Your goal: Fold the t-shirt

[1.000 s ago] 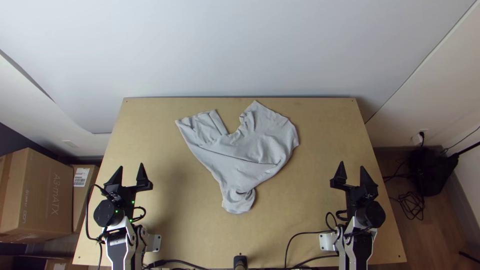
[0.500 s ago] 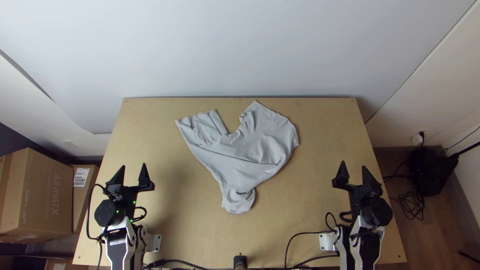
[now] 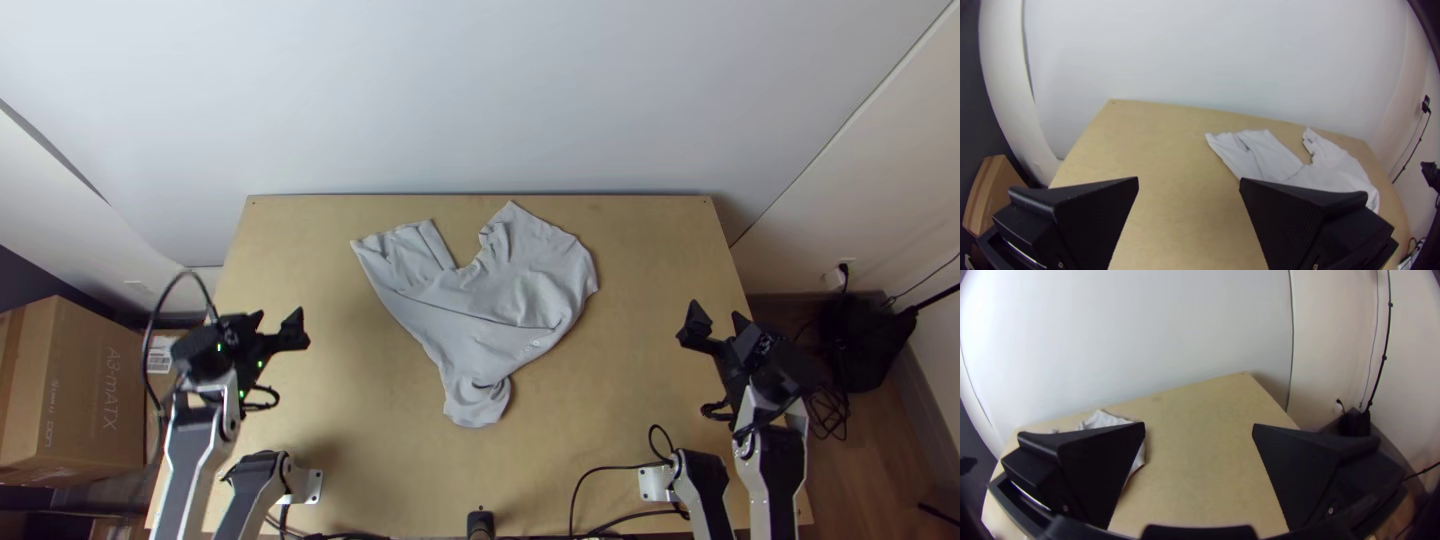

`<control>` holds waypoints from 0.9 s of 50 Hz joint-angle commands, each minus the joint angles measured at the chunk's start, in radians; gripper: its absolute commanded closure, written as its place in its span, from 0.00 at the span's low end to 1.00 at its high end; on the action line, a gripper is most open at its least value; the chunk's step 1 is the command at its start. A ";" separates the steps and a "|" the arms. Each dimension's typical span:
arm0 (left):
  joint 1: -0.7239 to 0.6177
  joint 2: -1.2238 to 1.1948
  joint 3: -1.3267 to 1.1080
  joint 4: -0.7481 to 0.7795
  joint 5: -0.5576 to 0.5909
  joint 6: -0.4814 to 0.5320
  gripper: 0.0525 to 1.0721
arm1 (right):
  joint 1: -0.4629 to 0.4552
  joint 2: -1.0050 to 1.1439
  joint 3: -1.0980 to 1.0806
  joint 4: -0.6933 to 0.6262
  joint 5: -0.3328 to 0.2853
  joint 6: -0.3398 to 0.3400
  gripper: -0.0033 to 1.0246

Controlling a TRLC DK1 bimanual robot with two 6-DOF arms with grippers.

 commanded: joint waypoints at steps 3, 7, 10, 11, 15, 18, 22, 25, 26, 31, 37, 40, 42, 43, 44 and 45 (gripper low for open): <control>-0.043 0.204 0.208 -0.068 0.010 -0.081 0.05 | 0.014 0.090 0.123 -0.107 -0.011 0.006 0.04; -0.093 0.290 0.305 -0.100 0.010 -0.132 0.05 | 0.009 0.100 0.159 -0.162 -0.015 0.021 0.04; -0.135 0.356 0.372 -0.123 0.032 -0.165 0.05 | 0.005 0.099 0.171 -0.190 -0.021 0.035 0.04; -0.153 0.375 0.394 -0.126 0.032 -0.182 0.05 | 0.005 0.099 0.176 -0.201 -0.026 0.041 0.04; -0.216 0.454 0.460 -0.128 0.032 -0.228 0.05 | 0.005 0.099 0.189 -0.233 -0.032 0.067 0.04; -0.254 0.511 0.504 -0.125 0.032 -0.248 0.05 | 0.005 0.099 0.205 -0.257 -0.031 0.080 0.04; -0.302 0.597 0.559 -0.123 0.035 -0.270 0.05 | 0.005 0.099 0.243 -0.302 -0.032 0.100 0.04; -0.330 0.668 0.595 -0.123 0.043 -0.273 0.05 | 0.005 0.099 0.275 -0.334 -0.032 0.106 0.04; -0.334 0.694 0.607 -0.122 0.044 -0.277 0.05 | 0.005 0.100 0.286 -0.345 -0.031 0.107 0.04; -0.351 0.815 0.665 -0.118 0.056 -0.296 0.05 | 0.003 0.100 0.343 -0.391 -0.031 0.112 0.04; -0.356 0.942 0.723 -0.118 0.102 -0.326 0.06 | -0.018 0.102 0.400 -0.428 -0.031 0.112 0.04; -0.351 0.990 0.737 -0.098 0.119 -0.334 0.06 | -0.045 0.100 0.415 -0.432 -0.031 0.112 0.04; -0.351 1.016 0.745 -0.089 0.135 -0.336 0.11 | -0.060 0.100 0.430 -0.445 -0.031 0.112 0.04; -0.353 1.025 0.749 -0.085 0.135 -0.337 0.14 | -0.064 0.100 0.436 -0.449 -0.031 0.112 0.04; -0.353 1.037 0.753 -0.077 0.135 -0.343 0.17 | -0.068 0.100 0.443 -0.451 -0.031 0.112 0.04; -0.353 1.046 0.754 -0.066 0.135 -0.346 0.21 | -0.069 0.102 0.447 -0.454 -0.031 0.113 0.04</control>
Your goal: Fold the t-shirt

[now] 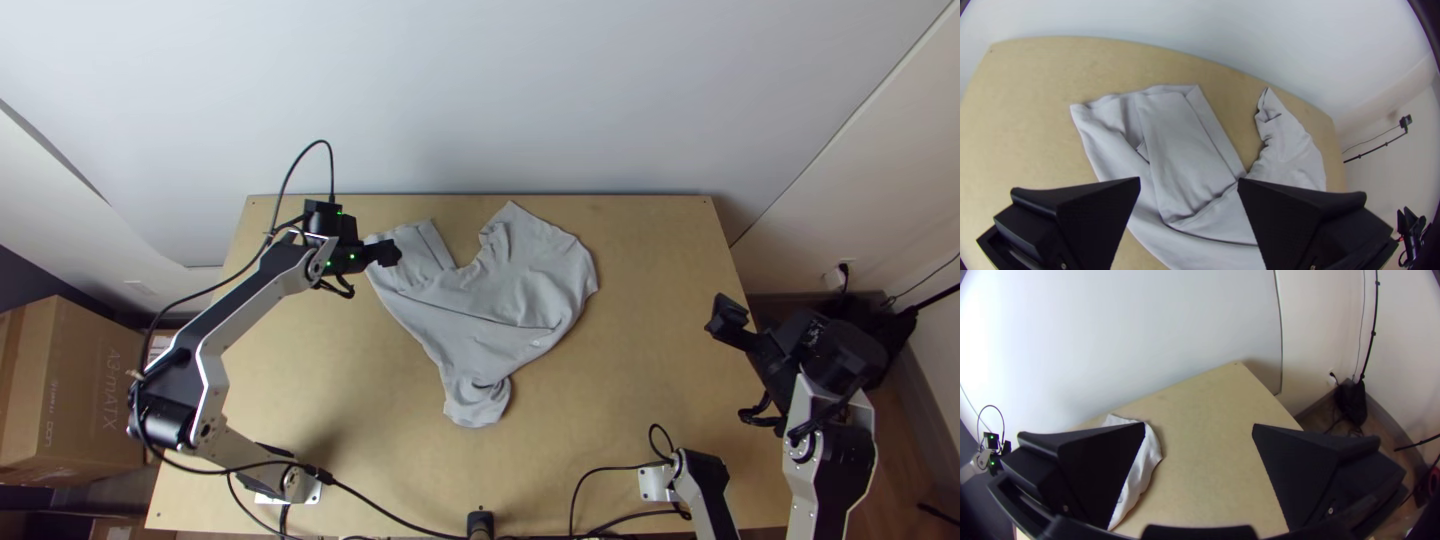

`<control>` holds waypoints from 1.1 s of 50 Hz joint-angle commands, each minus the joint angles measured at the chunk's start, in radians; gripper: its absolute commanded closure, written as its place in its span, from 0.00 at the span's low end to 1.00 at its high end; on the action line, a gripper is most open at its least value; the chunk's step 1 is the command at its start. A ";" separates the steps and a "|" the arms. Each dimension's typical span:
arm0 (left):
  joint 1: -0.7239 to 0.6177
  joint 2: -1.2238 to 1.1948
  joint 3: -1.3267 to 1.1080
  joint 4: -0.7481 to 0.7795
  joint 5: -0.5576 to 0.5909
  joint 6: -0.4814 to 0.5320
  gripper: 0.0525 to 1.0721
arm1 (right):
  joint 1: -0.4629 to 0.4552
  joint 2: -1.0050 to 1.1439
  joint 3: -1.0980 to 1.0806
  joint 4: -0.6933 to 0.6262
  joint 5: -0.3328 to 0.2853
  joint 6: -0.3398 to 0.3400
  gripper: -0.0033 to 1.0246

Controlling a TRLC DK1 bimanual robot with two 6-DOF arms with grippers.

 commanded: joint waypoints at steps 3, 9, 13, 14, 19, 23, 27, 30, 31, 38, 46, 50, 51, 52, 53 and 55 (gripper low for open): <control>0.001 0.073 0.040 0.071 0.017 -0.050 0.27 | -0.021 0.006 0.057 -0.034 -0.004 0.026 0.04; 0.001 0.137 0.064 0.097 0.015 -0.050 0.28 | -0.021 0.006 0.078 -0.057 -0.004 0.032 0.04; 0.005 0.179 0.093 0.097 0.014 -0.055 0.28 | -0.021 0.006 0.080 -0.061 -0.004 0.049 0.04; 0.007 0.188 0.098 0.097 0.014 -0.055 0.28 | -0.021 0.006 0.081 -0.065 -0.004 0.052 0.04; 0.019 0.220 0.107 0.122 -0.005 -0.058 0.43 | -0.021 0.006 0.081 -0.066 -0.004 0.076 0.04; 0.031 0.240 0.112 0.154 -0.023 -0.061 0.54 | -0.021 0.001 0.072 -0.066 -0.004 0.098 0.04; 0.039 0.258 0.129 0.154 -0.023 -0.058 0.53 | -0.021 -0.008 0.060 -0.066 -0.004 0.106 0.04; 0.044 0.271 0.142 0.157 -0.025 -0.058 0.53 | -0.021 -0.014 0.054 -0.065 -0.004 0.109 0.04; 0.045 0.275 0.147 0.157 -0.025 -0.058 0.53 | -0.021 -0.014 0.052 -0.065 -0.004 0.110 0.04; 0.053 0.304 0.178 0.157 -0.026 -0.052 0.53 | -0.021 -0.015 0.044 -0.065 -0.004 0.115 0.04; 0.053 0.361 0.227 0.160 -0.034 -0.043 0.53 | -0.021 -0.028 0.024 -0.058 -0.004 0.127 0.04; 0.051 0.386 0.250 0.159 -0.046 -0.040 0.53 | -0.018 -0.041 0.014 -0.058 -0.004 0.127 0.04; 0.051 0.392 0.256 0.157 -0.049 -0.038 0.53 | -0.018 -0.043 0.014 -0.058 -0.004 0.127 0.04; 0.051 0.396 0.264 0.156 -0.052 -0.038 0.53 | -0.018 -0.043 0.014 -0.058 -0.004 0.127 0.04; 0.051 0.401 0.270 0.153 -0.054 -0.038 0.53 | -0.018 -0.043 0.015 -0.058 -0.004 0.127 0.04; 0.050 0.410 0.279 0.151 -0.055 -0.037 0.53 | -0.018 -0.043 0.015 -0.058 -0.004 0.124 0.04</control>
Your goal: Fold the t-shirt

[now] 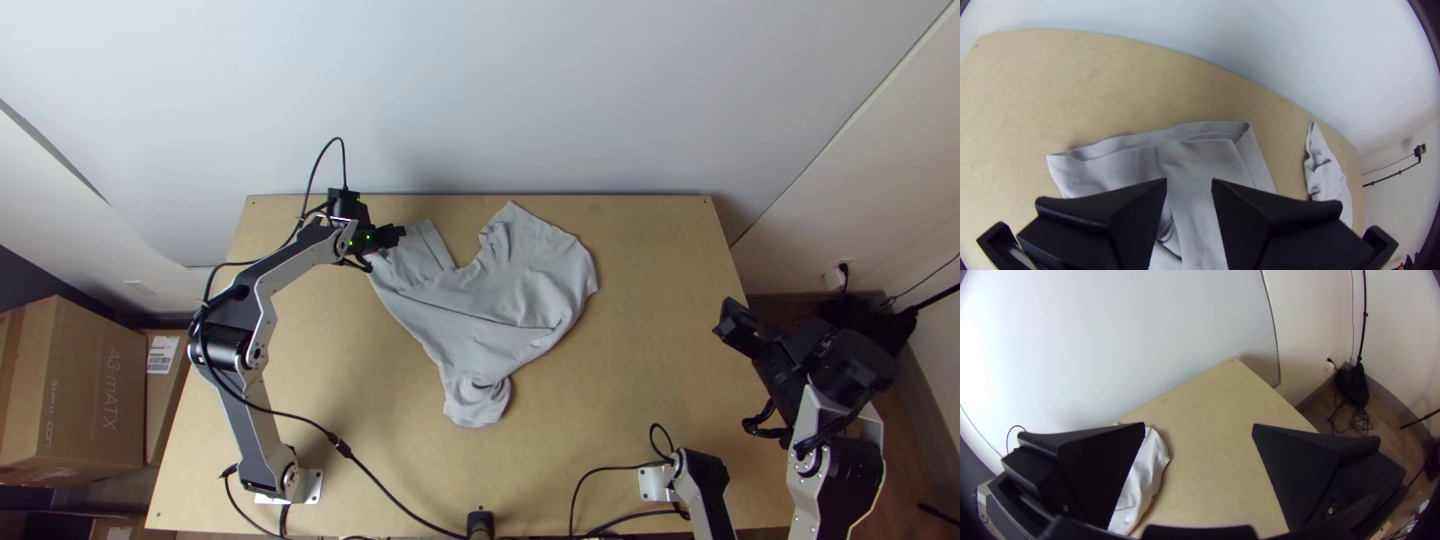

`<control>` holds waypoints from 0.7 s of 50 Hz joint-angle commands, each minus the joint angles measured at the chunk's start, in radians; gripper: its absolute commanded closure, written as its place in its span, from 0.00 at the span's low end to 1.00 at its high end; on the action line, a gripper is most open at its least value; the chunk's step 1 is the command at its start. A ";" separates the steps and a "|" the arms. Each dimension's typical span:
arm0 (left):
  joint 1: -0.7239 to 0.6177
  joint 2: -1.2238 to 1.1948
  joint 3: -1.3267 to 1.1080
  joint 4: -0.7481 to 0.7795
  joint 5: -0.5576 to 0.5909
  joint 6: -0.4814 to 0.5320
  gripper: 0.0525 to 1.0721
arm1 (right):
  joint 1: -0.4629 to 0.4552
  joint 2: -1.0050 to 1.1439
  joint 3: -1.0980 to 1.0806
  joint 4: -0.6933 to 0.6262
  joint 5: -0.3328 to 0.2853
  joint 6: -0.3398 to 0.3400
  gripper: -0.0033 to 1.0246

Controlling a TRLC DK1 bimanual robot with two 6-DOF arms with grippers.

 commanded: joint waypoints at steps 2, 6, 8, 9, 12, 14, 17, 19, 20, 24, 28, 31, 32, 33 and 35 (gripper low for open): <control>0.003 0.044 0.051 -0.001 -0.007 0.000 0.53 | -0.004 -0.010 -0.014 0.003 -0.004 0.020 0.04; 0.003 0.053 0.062 -0.008 -0.009 0.000 0.53 | -0.004 -0.010 -0.017 0.003 -0.004 0.023 0.04; 0.003 0.056 0.068 -0.016 -0.010 0.000 0.53 | -0.004 -0.010 -0.019 0.004 -0.004 0.024 0.04; 0.002 0.058 0.069 -0.018 -0.010 0.002 0.53 | -0.006 -0.010 -0.019 0.006 -0.004 0.026 0.04; 0.002 0.065 0.074 -0.021 -0.012 0.003 0.53 | -0.004 -0.010 -0.020 0.007 -0.004 0.029 0.04; 0.002 0.070 0.078 -0.022 -0.017 0.003 0.53 | -0.004 -0.010 -0.020 0.007 -0.004 0.029 0.04; -0.001 0.076 0.081 -0.027 -0.021 0.005 0.53 | -0.004 -0.010 -0.019 0.007 -0.004 0.029 0.04; -0.003 0.079 0.081 -0.031 -0.024 0.005 0.53 | -0.004 -0.010 -0.017 0.007 -0.004 0.029 0.04; -0.004 0.081 0.081 -0.031 -0.024 0.005 0.53 | -0.004 -0.010 -0.017 0.007 -0.004 0.029 0.04; -0.008 0.082 0.083 -0.041 -0.027 0.008 0.53 | -0.004 -0.010 -0.014 0.009 -0.004 0.029 0.04; -0.008 0.081 0.085 -0.047 -0.029 0.014 0.53 | -0.004 -0.014 -0.019 0.007 -0.004 0.029 0.04; -0.006 0.079 0.085 -0.058 -0.029 0.017 0.53 | -0.004 -0.018 -0.020 0.007 -0.004 0.029 0.04; -0.006 0.078 0.085 -0.061 -0.030 0.019 0.53 | -0.004 -0.019 -0.022 0.007 -0.004 0.029 0.04; -0.006 0.078 0.083 -0.062 -0.030 0.022 0.53 | -0.004 -0.021 -0.022 0.007 -0.004 0.029 0.04; -0.006 0.079 0.083 -0.068 -0.030 0.023 0.53 | -0.004 -0.024 -0.023 0.007 -0.004 0.029 0.04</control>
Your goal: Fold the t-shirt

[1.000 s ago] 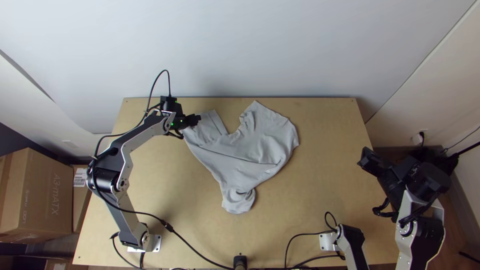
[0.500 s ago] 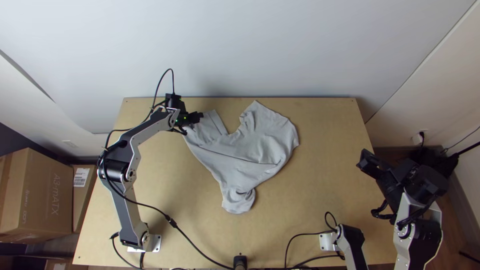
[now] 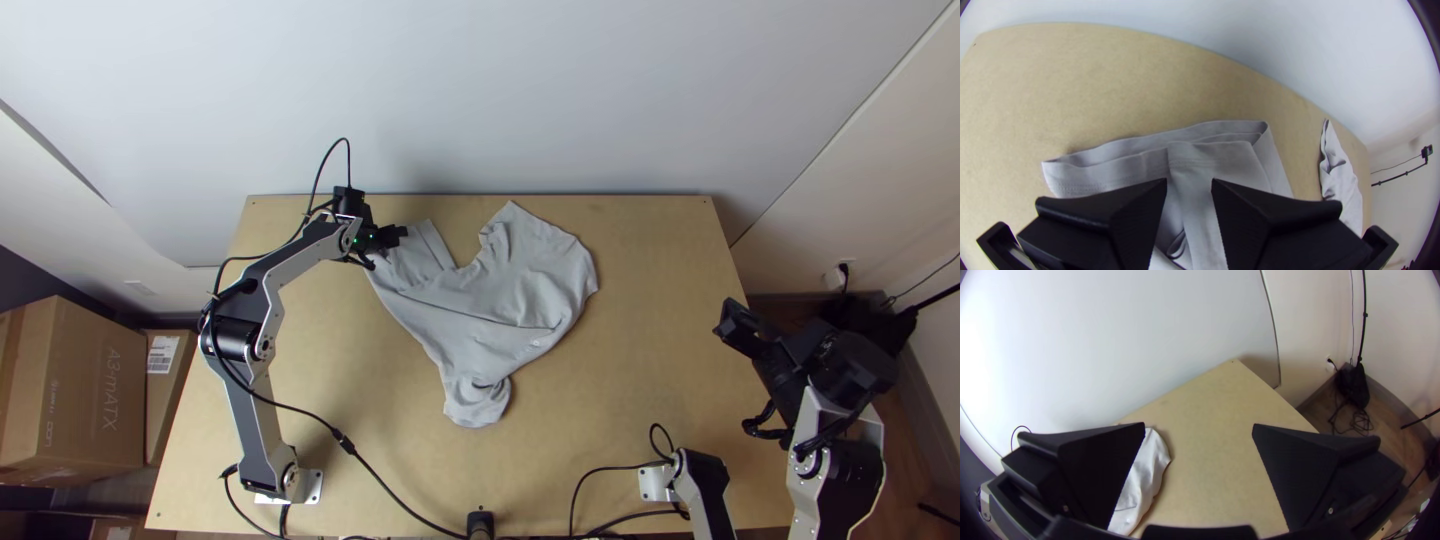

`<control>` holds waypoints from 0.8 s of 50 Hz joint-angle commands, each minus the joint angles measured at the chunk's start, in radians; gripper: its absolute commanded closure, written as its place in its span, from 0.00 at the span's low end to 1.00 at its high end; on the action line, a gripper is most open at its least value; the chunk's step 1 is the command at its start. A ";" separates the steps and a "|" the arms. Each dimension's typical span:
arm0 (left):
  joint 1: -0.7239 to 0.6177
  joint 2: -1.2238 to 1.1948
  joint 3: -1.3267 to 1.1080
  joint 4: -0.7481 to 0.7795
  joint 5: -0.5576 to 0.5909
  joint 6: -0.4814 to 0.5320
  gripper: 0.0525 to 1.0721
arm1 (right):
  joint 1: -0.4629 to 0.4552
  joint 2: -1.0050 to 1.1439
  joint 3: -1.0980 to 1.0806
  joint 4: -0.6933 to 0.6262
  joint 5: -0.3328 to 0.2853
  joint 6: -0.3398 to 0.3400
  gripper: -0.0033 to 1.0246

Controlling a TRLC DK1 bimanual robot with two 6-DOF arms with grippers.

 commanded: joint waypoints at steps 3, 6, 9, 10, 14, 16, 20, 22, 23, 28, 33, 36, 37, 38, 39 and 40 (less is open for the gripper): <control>-0.006 0.019 0.020 -0.019 -0.004 0.012 0.53 | -0.004 -0.018 -0.026 0.007 -0.004 0.025 0.04; -0.007 0.019 0.022 -0.019 -0.002 0.012 0.53 | -0.004 -0.019 -0.024 0.007 -0.005 0.025 0.04; -0.013 0.019 0.022 -0.019 -0.004 0.012 0.54 | -0.004 -0.022 -0.023 0.004 -0.005 0.025 0.04; -0.016 0.019 0.020 -0.019 -0.004 0.014 0.54 | -0.003 -0.022 -0.023 0.002 -0.005 0.025 0.04; -0.024 0.022 0.025 -0.027 -0.006 0.012 0.64 | 0.002 -0.022 -0.016 -0.005 -0.005 0.025 0.04; -0.027 0.022 0.025 -0.027 -0.009 0.011 0.75 | 0.002 -0.024 -0.015 -0.005 -0.004 0.025 0.04; -0.033 0.022 0.031 -0.026 -0.016 0.009 0.90 | 0.002 -0.027 -0.013 -0.007 -0.004 0.024 0.04; -0.036 0.024 0.034 -0.027 -0.016 0.003 0.98 | 0.000 -0.027 -0.013 -0.007 -0.004 0.024 0.04; -0.036 0.024 0.035 -0.027 -0.018 0.003 0.98 | 0.002 -0.027 -0.013 -0.007 -0.004 0.024 0.04; -0.039 0.022 0.035 -0.036 -0.018 0.002 0.98 | -0.001 -0.016 -0.020 -0.005 -0.004 0.024 0.04; -0.032 0.007 0.035 -0.050 -0.018 0.002 0.98 | -0.001 0.022 -0.038 -0.005 -0.005 0.025 0.04; -0.023 -0.011 0.032 -0.067 -0.018 0.002 0.98 | 0.005 0.058 -0.035 -0.015 -0.010 0.031 0.04; -0.018 -0.021 0.031 -0.073 -0.018 0.003 0.98 | 0.013 0.073 -0.032 -0.016 -0.018 0.033 0.04; -0.015 -0.033 0.029 -0.082 -0.018 0.003 0.98 | 0.020 0.087 -0.026 -0.016 -0.021 0.039 0.04; -0.012 -0.044 0.028 -0.092 -0.018 0.006 0.98 | 0.028 0.101 -0.021 -0.015 -0.021 0.047 0.04; -0.009 -0.057 0.023 -0.098 -0.018 0.006 0.98 | 0.034 0.119 -0.013 -0.016 -0.022 0.051 0.04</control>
